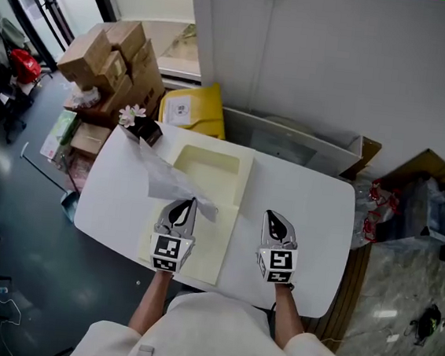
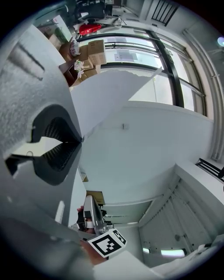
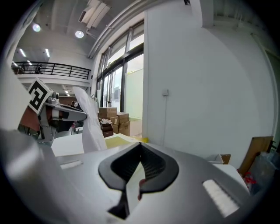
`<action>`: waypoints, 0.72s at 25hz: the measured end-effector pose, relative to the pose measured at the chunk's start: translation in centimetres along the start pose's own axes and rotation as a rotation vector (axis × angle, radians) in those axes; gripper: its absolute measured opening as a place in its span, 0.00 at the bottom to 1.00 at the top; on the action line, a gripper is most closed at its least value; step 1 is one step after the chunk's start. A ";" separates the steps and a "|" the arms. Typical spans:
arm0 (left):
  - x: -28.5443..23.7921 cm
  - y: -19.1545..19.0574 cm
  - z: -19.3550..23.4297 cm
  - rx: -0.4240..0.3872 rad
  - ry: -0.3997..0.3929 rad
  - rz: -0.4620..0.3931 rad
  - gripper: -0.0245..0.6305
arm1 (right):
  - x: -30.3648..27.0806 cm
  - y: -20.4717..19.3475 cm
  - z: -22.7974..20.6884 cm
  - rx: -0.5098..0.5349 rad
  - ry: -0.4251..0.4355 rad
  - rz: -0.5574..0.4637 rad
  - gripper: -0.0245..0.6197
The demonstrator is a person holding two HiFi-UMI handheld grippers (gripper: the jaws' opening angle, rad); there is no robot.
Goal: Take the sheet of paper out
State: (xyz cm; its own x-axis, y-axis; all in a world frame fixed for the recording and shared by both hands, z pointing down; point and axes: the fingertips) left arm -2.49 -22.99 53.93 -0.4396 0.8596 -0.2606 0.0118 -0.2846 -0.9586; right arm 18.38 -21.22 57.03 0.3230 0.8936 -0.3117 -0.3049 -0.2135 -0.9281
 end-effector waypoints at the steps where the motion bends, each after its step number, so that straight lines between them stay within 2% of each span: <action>1: 0.1 0.1 -0.1 0.000 0.003 -0.003 0.04 | 0.1 0.1 -0.1 -0.002 0.001 -0.005 0.04; 10: 0.6 1.8 -1.1 0.008 0.024 -0.049 0.04 | 1.1 1.6 -1.2 0.000 0.010 -0.053 0.04; 18: 0.9 3.8 -0.6 0.001 -0.003 -0.085 0.04 | 1.6 4.0 -0.9 0.010 -0.017 -0.093 0.04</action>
State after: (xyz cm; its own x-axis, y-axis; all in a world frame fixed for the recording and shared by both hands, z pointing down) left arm -2.32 -23.03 49.96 -0.4413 0.8796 -0.1776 -0.0267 -0.2107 -0.9772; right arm 18.50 -21.00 52.65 0.3352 0.9160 -0.2206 -0.2830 -0.1254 -0.9509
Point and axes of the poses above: the fingertips, and each gripper's own axes: x backward along the fingers, z to its left, y out of its top, and after that the axes turned 9 degrees about x, right-handed
